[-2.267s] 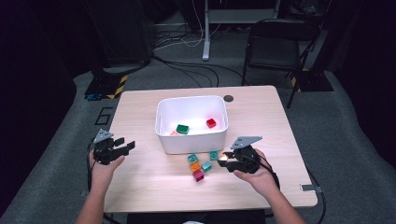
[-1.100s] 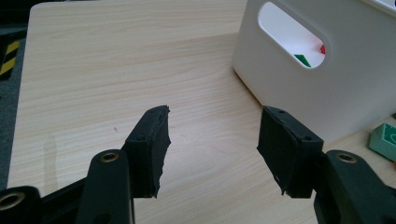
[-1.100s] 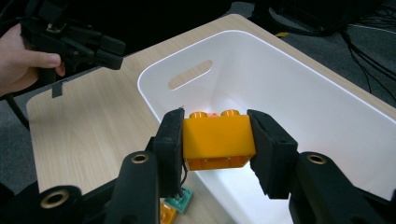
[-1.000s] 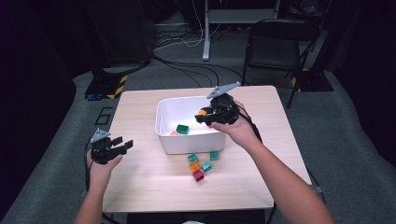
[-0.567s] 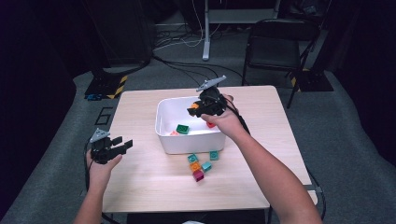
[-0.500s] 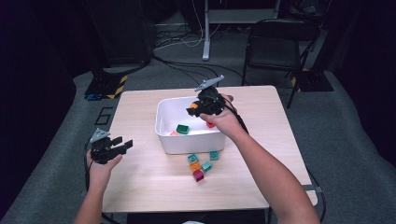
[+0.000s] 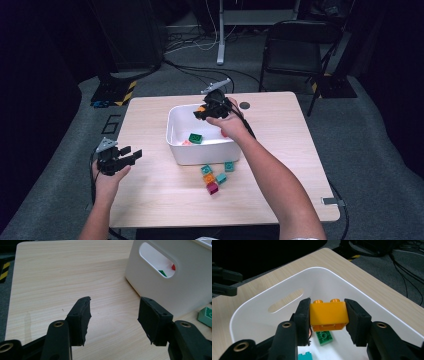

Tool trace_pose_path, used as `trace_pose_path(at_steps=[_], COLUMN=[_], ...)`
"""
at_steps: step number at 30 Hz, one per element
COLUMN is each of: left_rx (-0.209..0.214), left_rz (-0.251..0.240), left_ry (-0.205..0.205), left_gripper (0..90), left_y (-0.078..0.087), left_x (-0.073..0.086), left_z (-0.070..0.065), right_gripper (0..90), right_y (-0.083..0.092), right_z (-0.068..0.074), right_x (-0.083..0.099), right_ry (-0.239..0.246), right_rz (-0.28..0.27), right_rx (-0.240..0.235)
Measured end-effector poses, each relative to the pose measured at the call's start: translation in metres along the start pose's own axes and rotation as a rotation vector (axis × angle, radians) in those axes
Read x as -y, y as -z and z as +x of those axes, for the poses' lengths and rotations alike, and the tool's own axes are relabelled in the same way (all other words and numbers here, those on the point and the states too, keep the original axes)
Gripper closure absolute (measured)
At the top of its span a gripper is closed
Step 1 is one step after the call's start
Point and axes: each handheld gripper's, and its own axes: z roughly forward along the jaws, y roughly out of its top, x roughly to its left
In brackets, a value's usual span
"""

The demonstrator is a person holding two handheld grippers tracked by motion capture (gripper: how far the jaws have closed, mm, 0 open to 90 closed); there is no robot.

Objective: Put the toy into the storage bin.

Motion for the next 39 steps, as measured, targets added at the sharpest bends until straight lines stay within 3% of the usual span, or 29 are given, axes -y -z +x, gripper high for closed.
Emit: trace_pose_path(at_steps=[8, 15, 20, 23, 27, 39], left_rx=[-0.002, -0.001, -0.001, -0.003, -0.004, -0.011], left_rz=[-0.004, -0.003, -0.003, -0.005, -0.003, -0.003], left_ry=[0.001, 0.001, 0.001, 0.001, -0.002, 0.003], left_gripper=[42.8, 42.8, 42.8, 42.8, 42.8, 42.8], left_y=[0.000, 0.000, 0.001, 0.001, 0.001, 0.000], left_x=[0.000, 0.000, 0.000, 0.000, 0.000, 0.001], left_z=[0.001, 0.001, 0.001, 0.001, 0.000, 0.000], right_gripper=[57.5, 52.3, 51.4, 51.3, 51.3, 51.5], right_y=[-0.020, -0.024, -0.012, -0.001, 0.017, 0.063], right_z=[-0.005, -0.005, -0.002, 0.006, 0.020, 0.056], right_x=[0.003, 0.004, 0.002, 0.001, 0.003, 0.033], right_ry=[-0.036, -0.065, -0.065, -0.046, -0.020, 0.032], right_rz=[0.054, 0.073, 0.059, 0.059, 0.021, -0.057], right_rx=[0.012, 0.012, 0.024, 0.031, 0.017, 0.004])
